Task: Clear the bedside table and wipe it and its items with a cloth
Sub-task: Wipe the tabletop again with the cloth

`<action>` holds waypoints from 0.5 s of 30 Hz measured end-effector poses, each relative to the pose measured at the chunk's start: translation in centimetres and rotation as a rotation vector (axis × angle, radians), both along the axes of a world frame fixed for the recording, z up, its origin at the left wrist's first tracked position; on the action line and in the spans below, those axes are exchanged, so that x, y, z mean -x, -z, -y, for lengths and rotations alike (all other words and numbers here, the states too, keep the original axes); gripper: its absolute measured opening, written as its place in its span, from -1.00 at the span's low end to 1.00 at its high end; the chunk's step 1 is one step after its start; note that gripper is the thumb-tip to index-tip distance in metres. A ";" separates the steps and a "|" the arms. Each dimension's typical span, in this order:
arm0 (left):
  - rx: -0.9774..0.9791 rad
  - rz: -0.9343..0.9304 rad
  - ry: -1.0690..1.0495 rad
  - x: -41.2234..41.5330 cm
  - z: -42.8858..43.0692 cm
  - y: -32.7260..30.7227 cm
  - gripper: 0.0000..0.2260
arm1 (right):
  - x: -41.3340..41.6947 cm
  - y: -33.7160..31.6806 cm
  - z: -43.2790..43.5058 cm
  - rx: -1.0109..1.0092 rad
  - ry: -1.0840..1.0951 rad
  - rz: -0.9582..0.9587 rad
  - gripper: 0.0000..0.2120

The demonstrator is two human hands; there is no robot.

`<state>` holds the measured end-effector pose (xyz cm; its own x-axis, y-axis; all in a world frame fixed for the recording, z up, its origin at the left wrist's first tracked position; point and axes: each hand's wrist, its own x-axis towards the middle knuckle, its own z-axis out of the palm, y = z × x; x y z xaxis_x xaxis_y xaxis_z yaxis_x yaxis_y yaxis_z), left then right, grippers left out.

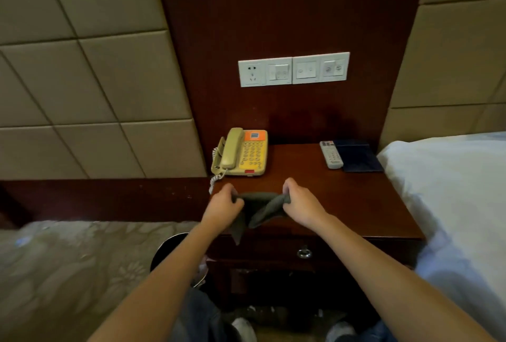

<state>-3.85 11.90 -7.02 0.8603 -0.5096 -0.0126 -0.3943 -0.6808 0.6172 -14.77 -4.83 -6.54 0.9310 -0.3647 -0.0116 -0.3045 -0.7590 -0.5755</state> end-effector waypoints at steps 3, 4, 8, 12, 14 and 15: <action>0.213 -0.091 -0.143 -2.5 -1.8 -2.6 -0.93 | -2.0 -1.5 -1.4 -0.147 0.064 0.118 -0.85; 0.262 -0.124 -0.173 -3.4 -2.2 -3.3 -0.92 | -2.5 -1.9 -1.5 -0.189 0.095 0.163 -0.86; 0.262 -0.310 -0.195 -5.2 -2.6 -5.2 -0.82 | -3.8 -3.6 -1.2 -0.235 0.239 0.278 -0.90; 0.434 -0.684 -0.148 -4.3 -0.6 -5.9 -0.83 | -5.9 -5.3 -1.9 -0.122 0.323 0.206 -0.83; 0.548 -0.861 -0.095 -3.7 0.7 -5.5 -0.73 | -7.0 -6.1 -3.4 -0.198 0.229 0.121 -0.73; 0.577 -0.935 -0.056 -3.4 1.2 -5.3 -0.70 | -7.4 -6.4 -4.5 -0.302 0.161 0.065 -0.71</action>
<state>-0.49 10.70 -1.72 0.6575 -0.6088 -0.4439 0.4171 -0.1965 0.8874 -7.40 -0.30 -0.12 0.8641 -0.4962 -0.0844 -0.3621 -0.4966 -0.7888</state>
